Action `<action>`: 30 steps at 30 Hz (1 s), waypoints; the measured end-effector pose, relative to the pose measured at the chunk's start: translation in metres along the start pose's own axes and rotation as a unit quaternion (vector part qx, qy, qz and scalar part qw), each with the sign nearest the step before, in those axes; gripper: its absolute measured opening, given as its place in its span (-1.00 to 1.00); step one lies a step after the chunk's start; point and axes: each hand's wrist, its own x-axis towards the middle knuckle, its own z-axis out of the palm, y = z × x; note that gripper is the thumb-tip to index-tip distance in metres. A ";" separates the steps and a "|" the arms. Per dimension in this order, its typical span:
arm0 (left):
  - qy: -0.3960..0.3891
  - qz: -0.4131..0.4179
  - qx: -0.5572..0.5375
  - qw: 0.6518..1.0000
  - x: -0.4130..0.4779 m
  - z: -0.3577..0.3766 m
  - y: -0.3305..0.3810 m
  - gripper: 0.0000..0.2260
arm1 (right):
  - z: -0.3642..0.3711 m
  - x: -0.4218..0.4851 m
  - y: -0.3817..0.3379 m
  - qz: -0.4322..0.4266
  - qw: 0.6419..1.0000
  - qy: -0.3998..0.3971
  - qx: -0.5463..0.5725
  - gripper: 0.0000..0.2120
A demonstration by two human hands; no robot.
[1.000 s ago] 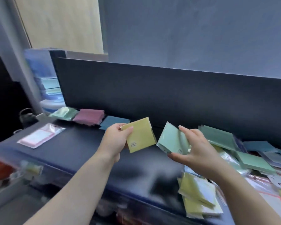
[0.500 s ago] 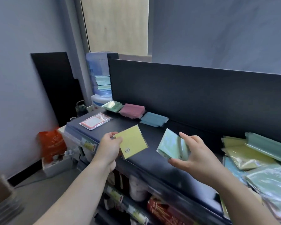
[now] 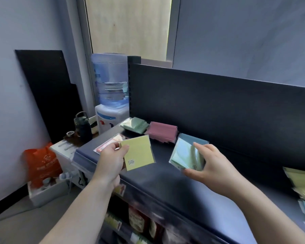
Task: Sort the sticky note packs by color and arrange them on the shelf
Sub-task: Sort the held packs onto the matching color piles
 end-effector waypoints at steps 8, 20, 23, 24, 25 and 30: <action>0.002 -0.012 -0.020 1.000 0.114 -0.067 0.020 -0.88 | 0.053 0.108 -0.068 0.017 1.000 0.023 -0.006 -0.28; -0.040 -0.027 0.005 0.999 0.172 -0.108 0.021 -0.86 | 0.108 0.214 -0.121 0.045 0.997 0.050 -0.041 -0.35; -0.051 -0.035 0.006 0.998 0.177 -0.107 0.020 -0.92 | 0.116 0.225 -0.123 0.053 0.994 0.013 -0.090 -0.34; -0.055 -0.036 0.007 0.998 0.179 -0.106 0.020 -0.93 | 0.117 0.225 -0.123 0.055 0.994 0.000 -0.100 -0.33; -0.059 -0.035 0.009 0.998 0.180 -0.103 0.021 -0.94 | 0.116 0.224 -0.122 0.054 0.993 -0.005 -0.103 -0.32; -0.092 -0.016 0.020 0.995 0.181 -0.078 0.027 -0.94 | 0.097 0.200 -0.109 0.046 0.995 0.061 -0.069 -0.36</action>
